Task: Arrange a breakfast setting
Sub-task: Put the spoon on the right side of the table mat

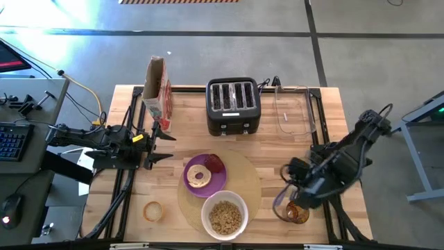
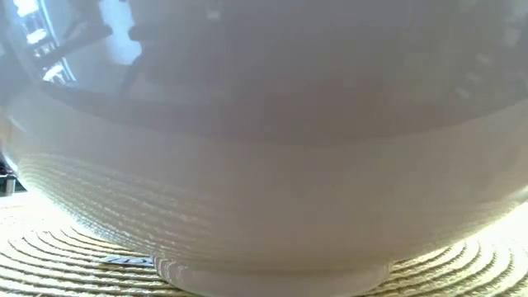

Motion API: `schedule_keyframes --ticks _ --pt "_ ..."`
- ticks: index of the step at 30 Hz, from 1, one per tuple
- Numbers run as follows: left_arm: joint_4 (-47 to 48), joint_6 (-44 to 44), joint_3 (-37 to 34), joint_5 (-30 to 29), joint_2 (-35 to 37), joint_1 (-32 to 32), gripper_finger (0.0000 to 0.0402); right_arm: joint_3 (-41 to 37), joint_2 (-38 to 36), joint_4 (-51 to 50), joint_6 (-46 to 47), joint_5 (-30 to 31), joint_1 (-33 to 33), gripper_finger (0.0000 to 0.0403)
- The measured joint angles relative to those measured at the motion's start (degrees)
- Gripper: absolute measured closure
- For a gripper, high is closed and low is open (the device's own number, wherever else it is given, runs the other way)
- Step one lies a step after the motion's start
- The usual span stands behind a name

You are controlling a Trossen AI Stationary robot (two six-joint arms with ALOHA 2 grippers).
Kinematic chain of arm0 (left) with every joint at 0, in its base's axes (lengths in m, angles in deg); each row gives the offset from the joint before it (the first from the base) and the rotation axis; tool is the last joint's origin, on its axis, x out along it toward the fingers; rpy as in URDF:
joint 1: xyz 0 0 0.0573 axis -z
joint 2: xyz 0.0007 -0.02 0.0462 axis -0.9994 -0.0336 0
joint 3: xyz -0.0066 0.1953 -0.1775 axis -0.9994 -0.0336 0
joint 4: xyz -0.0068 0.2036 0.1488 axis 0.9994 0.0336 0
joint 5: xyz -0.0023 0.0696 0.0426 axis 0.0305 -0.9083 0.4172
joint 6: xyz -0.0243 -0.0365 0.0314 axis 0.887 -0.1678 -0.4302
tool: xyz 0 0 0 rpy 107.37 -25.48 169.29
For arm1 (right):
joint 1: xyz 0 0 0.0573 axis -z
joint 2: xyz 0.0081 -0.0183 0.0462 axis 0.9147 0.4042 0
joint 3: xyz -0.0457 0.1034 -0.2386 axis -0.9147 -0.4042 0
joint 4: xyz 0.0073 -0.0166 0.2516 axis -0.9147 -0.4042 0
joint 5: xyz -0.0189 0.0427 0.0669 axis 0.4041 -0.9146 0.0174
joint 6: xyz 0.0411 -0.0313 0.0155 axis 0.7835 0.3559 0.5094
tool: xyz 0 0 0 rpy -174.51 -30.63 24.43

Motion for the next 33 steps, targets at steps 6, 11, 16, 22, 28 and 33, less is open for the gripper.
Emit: schedule_keyframes --ticks 6,11,16,22,28,33 --pt "0.0 0.0 0.0 0.0 0.0 0.0 0.0115 0.0 0.0 5.2 -15.3 -4.0 8.7 0.0403" --pt "0.0 0.0 0.0 0.0 0.0 0.0 0.0115 0.0 0.0 7.4 -25.4 -8.8 15.5 0.0403" --pt "0.0 0.0 0.0 0.0 0.0 0.0 0.0115 -0.5 -0.1 10.1 -34.6 -14.6 21.3 0.0403" --pt "0.0 0.0 0.0 0.0 0.0 0.0 0.0115 -5.6 -0.1 15.6 -42.1 -20.6 26.9 0.0403" --pt "0.0 0.0 0.0 0.0 0.0 0.0 0.0115 -12.0 0.0 23.2 -47.3 -26.5 30.4 0.0403" --pt "0.0 0.0 0.0 0.0 0.0 0.0 0.0115 -17.4 0.0 29.6 -50.0 -31.6 32.6 0.0403"
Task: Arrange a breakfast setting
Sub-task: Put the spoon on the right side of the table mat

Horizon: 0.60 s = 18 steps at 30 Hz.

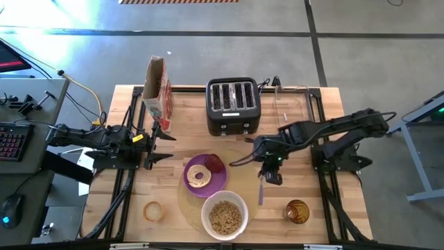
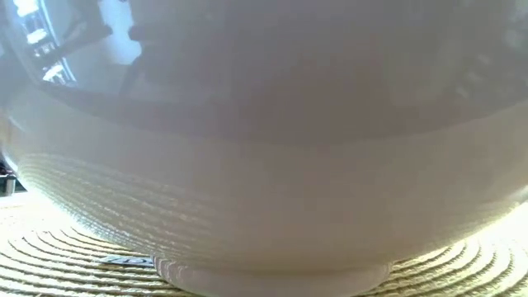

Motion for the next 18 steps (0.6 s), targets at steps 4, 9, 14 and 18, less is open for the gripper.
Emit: schedule_keyframes --ticks 4,9,14,18 --pt "0.0 0.0 0.0 0.0 0.0 0.0 0.0115 -4.4 0.0 5.6 -1.3 -3.9 1.9 0.0403" --pt "0.0 0.0 0.0 0.0 0.0 0.0 0.0115 -9.3 0.0 11.8 -1.3 -7.3 4.4 0.0403" --pt "0.0 4.1 0.0 0.0 0.0 0.0 0.0115 -12.2 0.2 15.9 -1.3 -7.9 5.7 0.0403" --pt "-0.1 9.8 0.0 0.0 0.0 0.0 0.0115 -14.3 0.7 18.8 -1.3 -9.2 6.1 0.0403"
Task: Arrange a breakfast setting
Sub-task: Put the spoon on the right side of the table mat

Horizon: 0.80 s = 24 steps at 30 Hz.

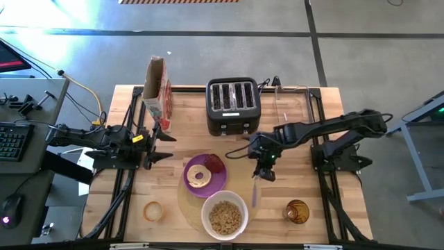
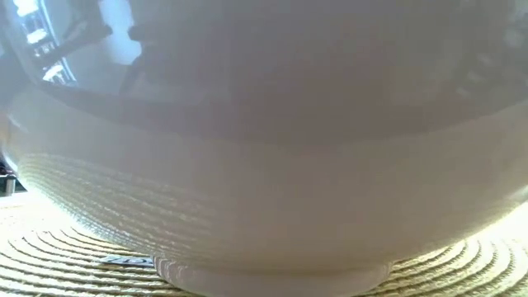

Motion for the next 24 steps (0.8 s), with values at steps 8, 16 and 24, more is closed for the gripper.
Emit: schedule_keyframes --ticks 8,16,24 --pt "-3.4 0.8 0.0 0.1 -1.3 0.0 0.0115 -1.0 2.3 4.0 -1.7 -1.0 0.0 0.0403" --pt "-13.5 -1.8 0.0 1.9 -6.4 0.0 0.0115 -1.0 5.6 6.8 -2.4 -2.0 0.0 0.0403" --pt "-21.2 -1.9 0.0 1.1 -11.7 0.0 0.0115 -1.0 6.3 7.4 -2.0 -2.1 0.0 0.0403"
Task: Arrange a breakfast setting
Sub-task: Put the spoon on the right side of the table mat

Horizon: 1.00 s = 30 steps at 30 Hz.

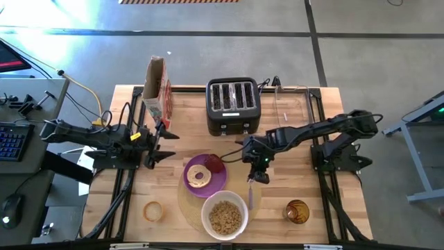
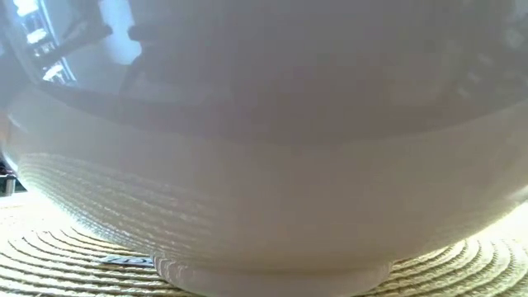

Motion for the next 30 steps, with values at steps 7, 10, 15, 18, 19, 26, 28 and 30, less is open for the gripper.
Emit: schedule_keyframes --ticks 7,10,15,18,19,26,28,30 --pt "-5.4 -1.1 0.0 -0.1 -3.3 0.0 0.0115 0.0 1.1 1.3 -0.3 0.0 0.0 0.0403" --pt "-6.6 -1.1 0.0 -0.1 -4.3 0.0 0.0115 0.0 2.0 1.8 0.4 0.0 0.0 0.0403" --pt "-6.7 0.0 0.0 0.1 -5.1 0.0 0.0115 0.0 3.5 1.9 1.1 0.1 0.0 0.0403" --pt "-7.2 1.5 0.0 0.2 -5.3 0.0 0.0115 0.0 4.2 1.8 1.1 0.2 0.0 0.0403" --pt "-7.2 1.6 0.0 0.2 -5.3 0.0 0.0115 -0.1 4.4 1.8 1.1 0.2 0.0 0.0403" --pt "-7.4 1.7 0.0 0.3 -5.3 0.0 0.0115 -0.1 4.7 -0.1 0.8 0.3 0.0 0.0403" --pt "-7.4 2.2 0.0 0.3 -5.3 0.0 0.0115 -0.1 4.7 -0.7 1.1 2.0 0.0 0.0403" --pt "-7.4 2.7 0.0 0.3 -5.3 0.0 0.0115 -0.1 4.7 -1.0 1.5 4.1 0.0 0.0403"
